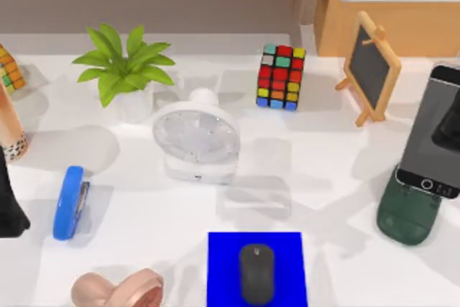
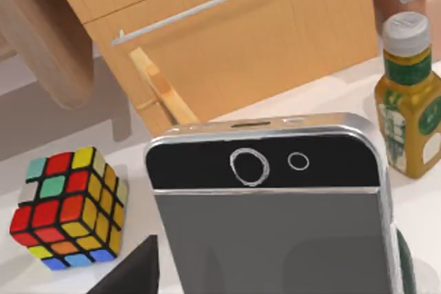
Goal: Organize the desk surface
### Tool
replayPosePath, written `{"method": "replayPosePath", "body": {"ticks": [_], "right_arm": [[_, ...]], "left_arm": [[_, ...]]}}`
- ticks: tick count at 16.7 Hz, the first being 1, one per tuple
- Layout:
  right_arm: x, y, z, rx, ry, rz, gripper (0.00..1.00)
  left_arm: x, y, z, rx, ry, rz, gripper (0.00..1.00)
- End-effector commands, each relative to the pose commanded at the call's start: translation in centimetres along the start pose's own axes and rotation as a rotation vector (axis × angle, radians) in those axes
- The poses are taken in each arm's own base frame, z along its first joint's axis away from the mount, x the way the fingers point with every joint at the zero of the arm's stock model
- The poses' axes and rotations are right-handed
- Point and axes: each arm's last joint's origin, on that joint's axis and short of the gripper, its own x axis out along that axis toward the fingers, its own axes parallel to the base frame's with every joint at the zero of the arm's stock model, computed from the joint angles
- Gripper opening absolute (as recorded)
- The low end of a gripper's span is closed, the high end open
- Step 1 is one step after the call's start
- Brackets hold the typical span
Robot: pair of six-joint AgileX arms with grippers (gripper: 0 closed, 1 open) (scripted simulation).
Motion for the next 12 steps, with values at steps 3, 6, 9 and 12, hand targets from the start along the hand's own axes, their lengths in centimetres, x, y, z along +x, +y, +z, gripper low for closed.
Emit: {"method": "replayPosePath", "body": {"ticks": [3, 6, 9, 12], "right_arm": [[-1.2, -2.7, 0.6, -0.015, -0.084, 0.132, 1.0], [-1.7, -4.6, 0.5, -0.037, -0.165, 0.22, 1.0], [-1.4, -7.2, -1.4, -0.119, -0.257, 0.242, 1.0], [-0.3, -9.8, -4.2, -0.241, -0.321, 0.202, 1.0]], "left_arm": [[0.0, 0.0, 0.0, 0.0, 0.0, 0.0, 1.0], [0.0, 0.0, 0.0, 0.0, 0.0, 0.0, 1.0], [0.0, 0.0, 0.0, 0.0, 0.0, 0.0, 1.0], [0.0, 0.0, 0.0, 0.0, 0.0, 0.0, 1.0]]}}
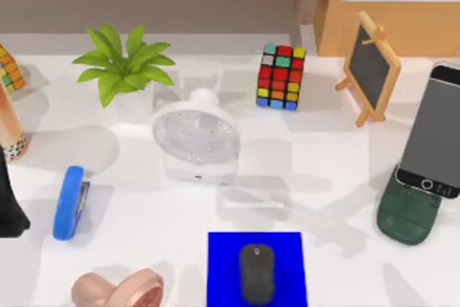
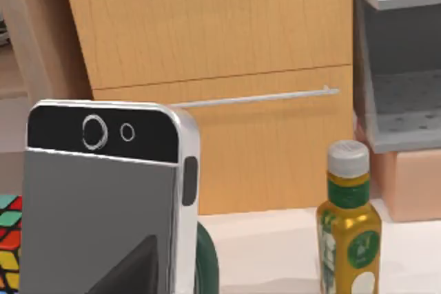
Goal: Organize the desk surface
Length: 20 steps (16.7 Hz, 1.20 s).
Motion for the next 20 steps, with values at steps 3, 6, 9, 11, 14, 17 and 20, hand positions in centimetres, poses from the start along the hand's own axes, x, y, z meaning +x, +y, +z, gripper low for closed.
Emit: {"method": "replayPosePath", "body": {"ticks": [3, 6, 9, 11, 14, 17, 20], "right_arm": [[-0.1, -1.2, -2.1, -0.1, -0.041, -0.03, 1.0], [-0.1, -1.4, -2.4, -0.12, -0.051, -0.037, 1.0], [-0.1, -1.4, -2.4, -0.12, -0.051, -0.037, 1.0], [-0.1, -1.4, -2.4, -0.12, -0.051, -0.037, 1.0], [-0.1, -1.4, -2.4, -0.12, -0.051, -0.037, 1.0], [-0.1, -1.4, -2.4, -0.12, -0.051, -0.037, 1.0], [-0.1, -1.4, -2.4, -0.12, -0.051, -0.037, 1.0]], "left_arm": [[0.0, 0.0, 0.0, 0.0, 0.0, 0.0, 1.0], [0.0, 0.0, 0.0, 0.0, 0.0, 0.0, 1.0], [0.0, 0.0, 0.0, 0.0, 0.0, 0.0, 1.0], [0.1, 0.1, -0.1, 0.002, 0.004, 0.01, 1.0], [0.7, 0.4, -0.4, 0.015, 0.025, 0.061, 1.0], [1.8, 0.9, -0.9, 0.026, 0.059, 0.099, 1.0], [3.3, 1.3, -1.6, 0.025, 0.121, 0.094, 1.0]]}}
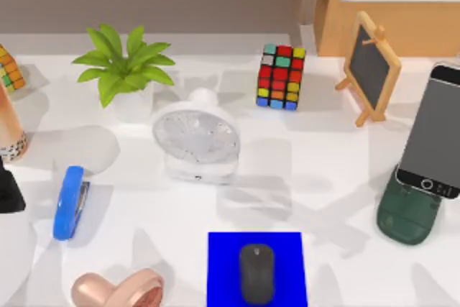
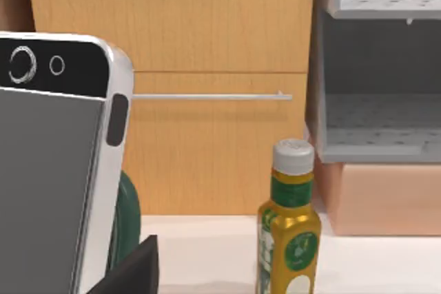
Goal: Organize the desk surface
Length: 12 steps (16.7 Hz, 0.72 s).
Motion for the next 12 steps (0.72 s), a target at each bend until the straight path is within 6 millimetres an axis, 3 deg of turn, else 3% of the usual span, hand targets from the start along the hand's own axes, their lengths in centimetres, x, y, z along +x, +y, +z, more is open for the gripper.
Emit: {"method": "replayPosePath", "body": {"ticks": [7, 12], "right_arm": [[0.0, 0.0, 0.0, 0.0, 0.0, 0.0, 1.0], [0.0, 0.0, 0.0, 0.0, 0.0, 0.0, 1.0]], "left_arm": [[5.4, 0.9, -1.8, -0.02, 0.148, -0.069, 1.0], [9.1, 2.3, -2.5, -0.028, 0.119, -0.101, 1.0]]}}
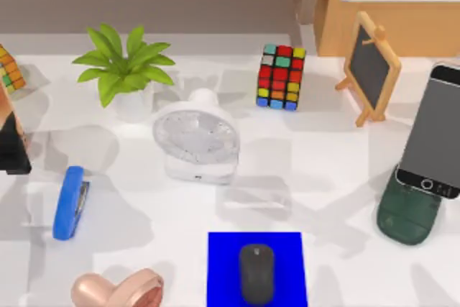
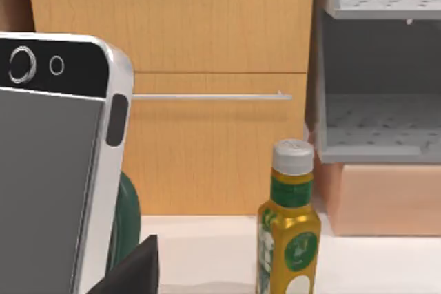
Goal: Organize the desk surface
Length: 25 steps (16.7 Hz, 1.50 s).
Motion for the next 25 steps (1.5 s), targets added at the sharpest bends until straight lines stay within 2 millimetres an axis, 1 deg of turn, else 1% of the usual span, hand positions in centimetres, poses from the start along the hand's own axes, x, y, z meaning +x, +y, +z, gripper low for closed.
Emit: {"method": "replayPosePath", "body": {"ticks": [3, 9, 15, 19, 25], "right_arm": [[0.0, 0.0, 0.0, 0.0, 0.0, 0.0, 1.0], [0.0, 0.0, 0.0, 0.0, 0.0, 0.0, 1.0], [0.0, 0.0, 0.0, 0.0, 0.0, 0.0, 1.0], [0.0, 0.0, 0.0, 0.0, 0.0, 0.0, 1.0], [0.0, 0.0, 0.0, 0.0, 0.0, 0.0, 1.0]], "left_arm": [[1.1, 0.6, 0.3, 0.008, -0.039, -0.021, 1.0], [1.2, 0.6, 0.3, 0.008, -0.039, -0.024, 1.0], [4.1, 0.6, 0.4, 0.008, -0.041, -0.022, 1.0], [4.2, 0.6, 0.4, 0.009, -0.041, -0.022, 1.0], [4.2, 0.6, 0.4, 0.009, -0.041, -0.022, 0.55]]}}
